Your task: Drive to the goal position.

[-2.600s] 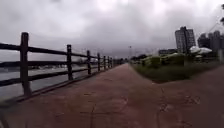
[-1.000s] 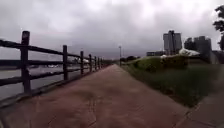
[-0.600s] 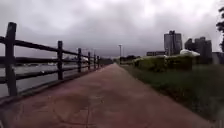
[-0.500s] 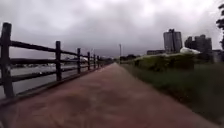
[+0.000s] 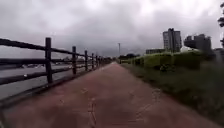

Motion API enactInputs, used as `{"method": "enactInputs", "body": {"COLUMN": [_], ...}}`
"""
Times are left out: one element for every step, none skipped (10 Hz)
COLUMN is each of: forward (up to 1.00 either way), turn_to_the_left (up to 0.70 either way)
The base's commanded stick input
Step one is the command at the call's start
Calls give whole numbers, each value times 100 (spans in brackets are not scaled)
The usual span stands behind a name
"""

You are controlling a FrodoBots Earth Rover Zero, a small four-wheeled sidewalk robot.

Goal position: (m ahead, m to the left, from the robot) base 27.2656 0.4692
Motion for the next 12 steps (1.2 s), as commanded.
{"method": "enactInputs", "body": {"forward": [100, 100, 100, 100, 100, 100, 100, 100, 100, 100, 100, 100], "turn_to_the_left": [0, 0, 0, 0, 0, 0, 0, 0, 0, 0, 0, 0]}}
